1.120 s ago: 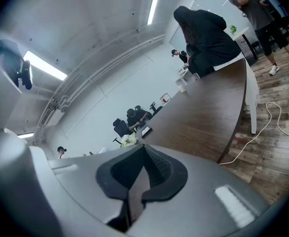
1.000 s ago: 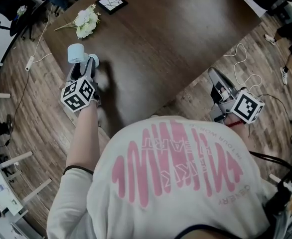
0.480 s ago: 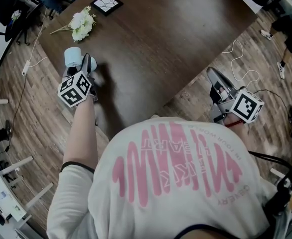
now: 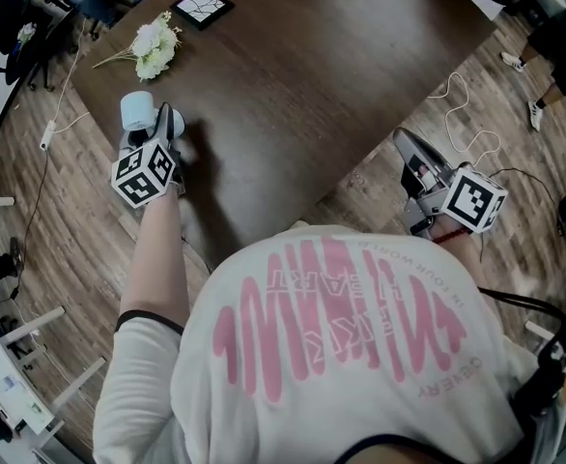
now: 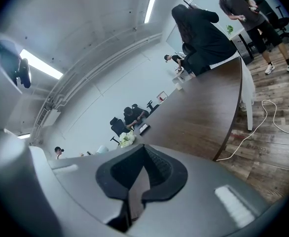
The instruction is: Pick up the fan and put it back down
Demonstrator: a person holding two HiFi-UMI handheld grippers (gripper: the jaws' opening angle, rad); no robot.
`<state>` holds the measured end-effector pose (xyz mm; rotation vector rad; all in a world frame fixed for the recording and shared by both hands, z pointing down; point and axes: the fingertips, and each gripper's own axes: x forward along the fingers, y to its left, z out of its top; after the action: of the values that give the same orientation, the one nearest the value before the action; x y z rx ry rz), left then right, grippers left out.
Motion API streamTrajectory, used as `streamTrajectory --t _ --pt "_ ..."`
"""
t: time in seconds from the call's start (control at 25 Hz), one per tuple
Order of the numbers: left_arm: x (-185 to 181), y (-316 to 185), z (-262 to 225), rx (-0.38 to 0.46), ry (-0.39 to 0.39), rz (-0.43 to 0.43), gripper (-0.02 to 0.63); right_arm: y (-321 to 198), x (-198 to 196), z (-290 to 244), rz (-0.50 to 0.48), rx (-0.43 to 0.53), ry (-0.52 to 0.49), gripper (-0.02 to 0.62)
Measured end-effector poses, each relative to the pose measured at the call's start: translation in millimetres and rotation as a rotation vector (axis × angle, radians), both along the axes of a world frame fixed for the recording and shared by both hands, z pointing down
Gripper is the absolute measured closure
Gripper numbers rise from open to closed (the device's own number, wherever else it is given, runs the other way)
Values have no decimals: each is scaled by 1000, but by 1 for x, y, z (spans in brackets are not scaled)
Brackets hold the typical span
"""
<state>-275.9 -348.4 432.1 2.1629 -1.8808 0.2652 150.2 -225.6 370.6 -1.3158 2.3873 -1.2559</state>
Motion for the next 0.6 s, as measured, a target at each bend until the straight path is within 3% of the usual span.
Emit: streamTrajectory --t 0.24,0.4,0.6 --pt "4 17 -21 65 -46 33 367 -1 -10 -1 -33 7 0 589" --pt "20 31 -69 200 37 69 365 -1 -12 -3 -44 10 -5 589" --pt "59 63 -144 364 26 193 365 0 -23 -5 -79 17 -22 589"
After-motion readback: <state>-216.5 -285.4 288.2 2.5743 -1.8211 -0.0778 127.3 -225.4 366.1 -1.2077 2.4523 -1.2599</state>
